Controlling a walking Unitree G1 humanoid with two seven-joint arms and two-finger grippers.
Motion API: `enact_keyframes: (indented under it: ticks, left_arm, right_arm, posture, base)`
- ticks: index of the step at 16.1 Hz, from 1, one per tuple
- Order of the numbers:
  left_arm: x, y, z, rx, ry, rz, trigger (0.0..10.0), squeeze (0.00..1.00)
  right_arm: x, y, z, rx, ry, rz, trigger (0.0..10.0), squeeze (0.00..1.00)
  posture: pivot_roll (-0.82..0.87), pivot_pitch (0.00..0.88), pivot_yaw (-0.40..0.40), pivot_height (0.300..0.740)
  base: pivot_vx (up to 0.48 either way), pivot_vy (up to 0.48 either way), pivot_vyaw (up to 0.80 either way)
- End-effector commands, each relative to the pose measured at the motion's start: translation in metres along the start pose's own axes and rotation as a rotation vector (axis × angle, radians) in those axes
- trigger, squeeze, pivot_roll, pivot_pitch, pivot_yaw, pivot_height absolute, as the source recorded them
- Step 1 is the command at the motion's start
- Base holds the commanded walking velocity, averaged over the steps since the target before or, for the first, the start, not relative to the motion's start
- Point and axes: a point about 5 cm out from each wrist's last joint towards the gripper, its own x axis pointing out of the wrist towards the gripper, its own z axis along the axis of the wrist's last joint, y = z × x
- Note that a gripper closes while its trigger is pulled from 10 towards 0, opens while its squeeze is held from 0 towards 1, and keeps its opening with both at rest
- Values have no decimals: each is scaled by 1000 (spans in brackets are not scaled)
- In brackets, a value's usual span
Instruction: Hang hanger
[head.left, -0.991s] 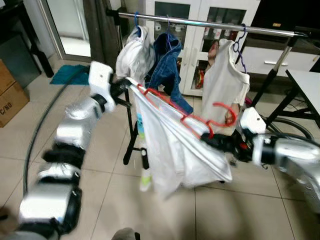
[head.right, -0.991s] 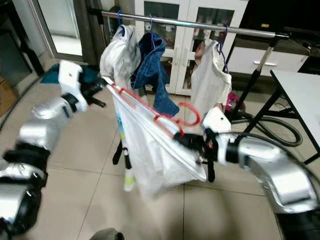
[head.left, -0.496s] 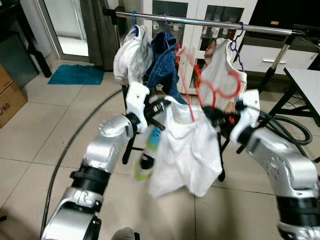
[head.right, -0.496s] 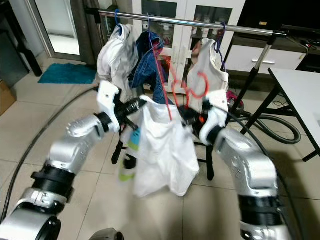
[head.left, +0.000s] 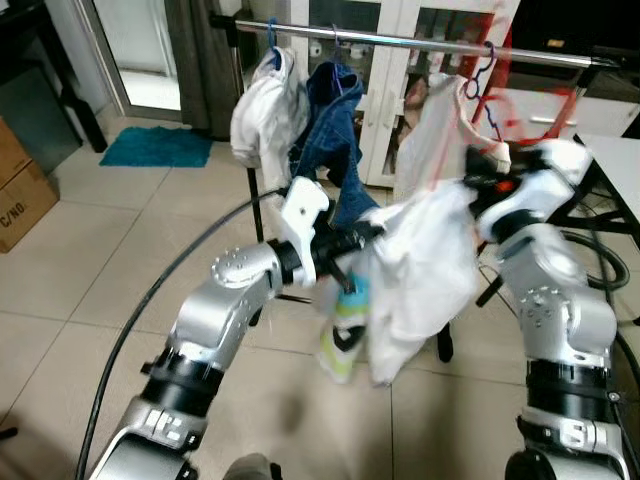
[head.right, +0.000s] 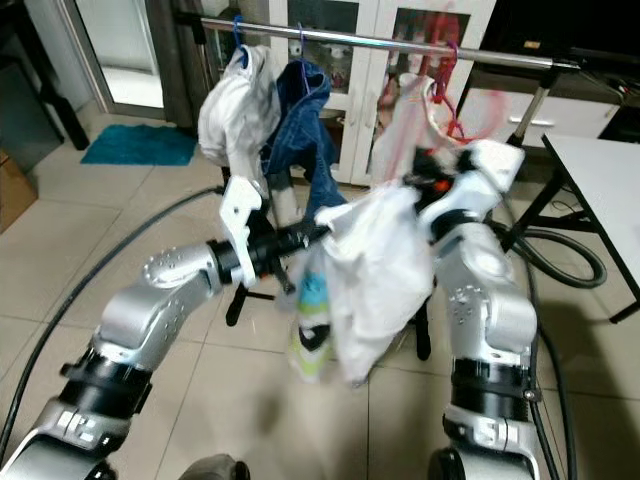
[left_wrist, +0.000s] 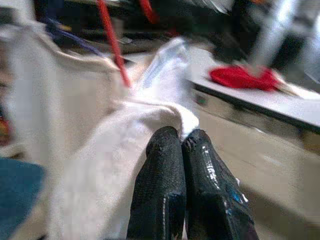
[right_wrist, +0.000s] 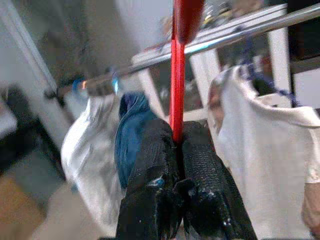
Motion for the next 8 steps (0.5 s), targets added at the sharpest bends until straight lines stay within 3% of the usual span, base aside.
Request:
enact_keyframes:
  ticks: [1,2,4,5,6,7,8]
  left_arm:
    - [0,-11,-1,-9,15,-86,0,0]
    - [-1,-14,0,-19,4,-113,0,0]
    - [-3,-25,28,-146,-214,-199,0,0]
    - [-5,-23,46,-224,-354,-201,0,0]
    - [-8,-18,61,-279,-457,-190,0,0]
    - [-10,-13,60,-266,-437,-160,0,0]
    - [-11,-6,47,-196,-305,-95,0,0]
  right_arm:
    - [3,-1,20,75,-107,1,0,0]
    - [3,-1,22,105,-126,7,0,0]
    - [5,7,31,343,-188,90,0,0]
    - [5,9,32,384,-196,103,0,0]
    - [5,10,30,344,-180,104,0,0]
    - [5,10,27,296,-165,96,0,0]
    - [4,10,24,214,-144,82,0,0]
  posture:
    - [-14,0,3,740]
    - [-14,0,3,740]
    - [-15,0,-1,740]
    - [-15,0,-2,740]
    - [-13,0,-5,740]
    - [-13,0,-5,740]
    - [-13,0,-5,740]
  base:
    - [0,0,0]
    - [0,0,0]
    - [0,0,0]
    - [0,0,0]
    - [0,0,0]
    - [0,0,0]
    - [0,0,0]
